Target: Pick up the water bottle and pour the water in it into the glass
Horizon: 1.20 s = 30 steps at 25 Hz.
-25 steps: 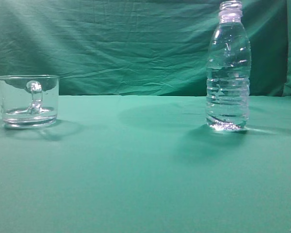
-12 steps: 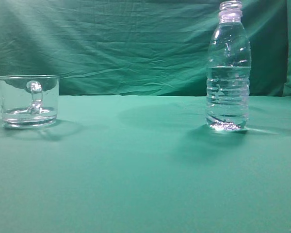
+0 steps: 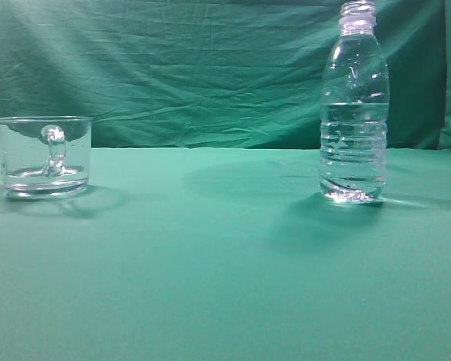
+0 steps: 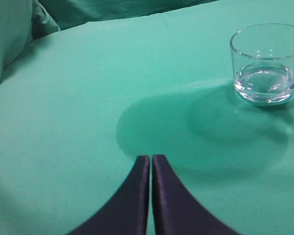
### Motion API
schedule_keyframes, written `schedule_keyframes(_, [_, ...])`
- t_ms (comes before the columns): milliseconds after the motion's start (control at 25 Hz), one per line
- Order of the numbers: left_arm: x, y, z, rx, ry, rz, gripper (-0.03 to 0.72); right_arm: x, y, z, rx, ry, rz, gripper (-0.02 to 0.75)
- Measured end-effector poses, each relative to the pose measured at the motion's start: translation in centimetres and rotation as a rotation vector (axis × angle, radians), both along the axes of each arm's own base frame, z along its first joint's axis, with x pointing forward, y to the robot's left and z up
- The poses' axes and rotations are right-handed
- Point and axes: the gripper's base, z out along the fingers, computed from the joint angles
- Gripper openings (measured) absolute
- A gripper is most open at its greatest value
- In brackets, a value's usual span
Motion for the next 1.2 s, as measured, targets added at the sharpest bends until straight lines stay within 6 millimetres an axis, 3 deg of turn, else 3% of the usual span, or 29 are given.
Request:
schedule_keyframes(160, [0.0, 0.0, 0.0, 0.000, 0.000, 0.000, 0.000, -0.4, -1.2, 0.3, 0.089, 0.026, -0.106, 0.000])
schedule_keyframes(320, [0.0, 0.0, 0.0, 0.000, 0.000, 0.000, 0.000, -0.2, -3.2, -0.6, 0.138, 0.155, -0.328, 0.000])
schedule_keyframes(560, [0.0, 0.0, 0.0, 0.000, 0.000, 0.000, 0.000, -1.6, -3.8, -2.3, -0.091, 0.244, -0.362, 0.000])
schedule_keyframes(920, [0.0, 0.0, 0.0, 0.000, 0.000, 0.000, 0.000, -4.2, -4.4, -7.8, -0.155, 0.218, -0.364, 0.000])
schedule_keyframes(1200, [0.0, 0.0, 0.0, 0.000, 0.000, 0.000, 0.000, -4.0, -5.2, -11.5, -0.160, 0.291, -0.510, 0.000])
